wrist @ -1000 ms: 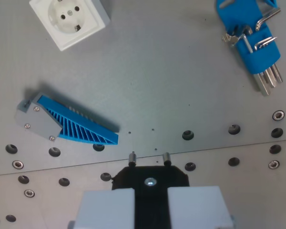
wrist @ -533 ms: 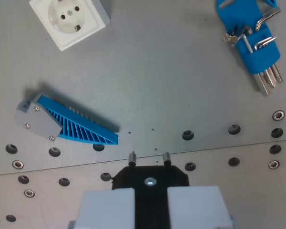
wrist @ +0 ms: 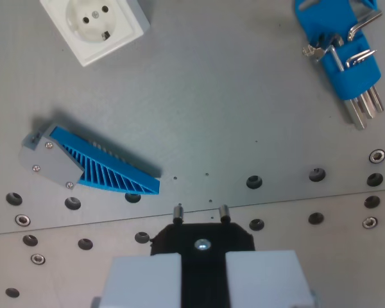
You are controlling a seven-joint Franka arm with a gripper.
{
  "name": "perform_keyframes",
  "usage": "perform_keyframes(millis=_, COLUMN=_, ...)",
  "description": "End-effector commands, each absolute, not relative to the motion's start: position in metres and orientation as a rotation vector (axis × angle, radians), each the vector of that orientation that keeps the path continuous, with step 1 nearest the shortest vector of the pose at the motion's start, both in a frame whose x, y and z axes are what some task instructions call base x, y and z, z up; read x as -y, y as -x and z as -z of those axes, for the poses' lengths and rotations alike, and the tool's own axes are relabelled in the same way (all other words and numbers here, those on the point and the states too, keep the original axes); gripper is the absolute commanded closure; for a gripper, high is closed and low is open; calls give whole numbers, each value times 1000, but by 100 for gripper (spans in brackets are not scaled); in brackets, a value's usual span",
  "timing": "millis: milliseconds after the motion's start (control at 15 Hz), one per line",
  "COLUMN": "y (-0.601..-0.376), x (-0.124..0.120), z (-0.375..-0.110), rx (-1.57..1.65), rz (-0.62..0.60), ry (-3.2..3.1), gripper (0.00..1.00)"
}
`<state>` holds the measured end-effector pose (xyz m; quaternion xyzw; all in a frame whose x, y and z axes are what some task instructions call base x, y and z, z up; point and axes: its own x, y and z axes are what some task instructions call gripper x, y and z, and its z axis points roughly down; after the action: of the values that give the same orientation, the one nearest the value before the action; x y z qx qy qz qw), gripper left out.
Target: Move above the white socket
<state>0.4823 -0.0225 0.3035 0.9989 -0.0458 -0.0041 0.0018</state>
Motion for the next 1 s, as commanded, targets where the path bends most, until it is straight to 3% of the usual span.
perform_keyframes(millis=67, y=-486, x=20, z=-295, rx=53, rz=-36, ry=-3146, gripper=100)
perform_keyframes(millis=1000, y=-498, x=1, z=-247, rx=-176, rz=-81, ry=-3168, gripper=100)
